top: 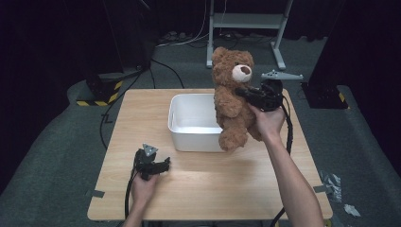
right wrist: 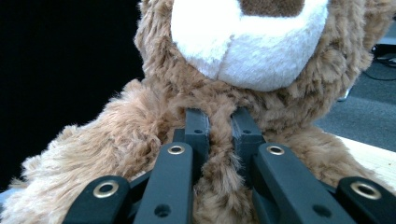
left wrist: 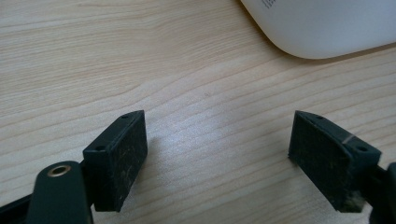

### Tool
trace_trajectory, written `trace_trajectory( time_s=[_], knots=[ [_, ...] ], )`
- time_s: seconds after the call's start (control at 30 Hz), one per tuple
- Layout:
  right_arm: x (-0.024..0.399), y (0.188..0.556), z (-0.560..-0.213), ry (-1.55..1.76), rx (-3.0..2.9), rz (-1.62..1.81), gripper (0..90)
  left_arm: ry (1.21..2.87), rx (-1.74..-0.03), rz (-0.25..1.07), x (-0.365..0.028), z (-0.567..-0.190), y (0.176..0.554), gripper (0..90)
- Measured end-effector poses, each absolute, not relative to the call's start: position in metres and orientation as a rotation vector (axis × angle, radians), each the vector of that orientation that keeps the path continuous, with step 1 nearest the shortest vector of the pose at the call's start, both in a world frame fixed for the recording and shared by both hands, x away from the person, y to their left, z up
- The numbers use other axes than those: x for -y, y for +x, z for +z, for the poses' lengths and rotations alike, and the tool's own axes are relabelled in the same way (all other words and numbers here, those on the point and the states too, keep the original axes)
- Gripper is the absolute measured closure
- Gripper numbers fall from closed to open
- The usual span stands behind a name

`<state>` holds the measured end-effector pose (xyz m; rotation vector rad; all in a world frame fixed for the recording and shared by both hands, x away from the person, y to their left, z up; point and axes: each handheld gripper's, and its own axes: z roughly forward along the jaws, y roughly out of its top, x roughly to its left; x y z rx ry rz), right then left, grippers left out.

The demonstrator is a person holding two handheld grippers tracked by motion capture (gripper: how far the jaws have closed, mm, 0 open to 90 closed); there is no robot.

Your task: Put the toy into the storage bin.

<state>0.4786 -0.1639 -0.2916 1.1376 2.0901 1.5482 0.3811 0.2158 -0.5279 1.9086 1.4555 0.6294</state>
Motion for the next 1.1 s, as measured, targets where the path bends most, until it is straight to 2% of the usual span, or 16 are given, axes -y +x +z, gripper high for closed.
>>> trace_trajectory(
  time_s=[1.1],
  knots=[
    [0.137, 0.500, -0.289, 1.147, -2.103, 1.524, 80.4, 1.909, -1.455, 0.628, -0.216, -0.528, 0.381, 19.5]
  ],
)
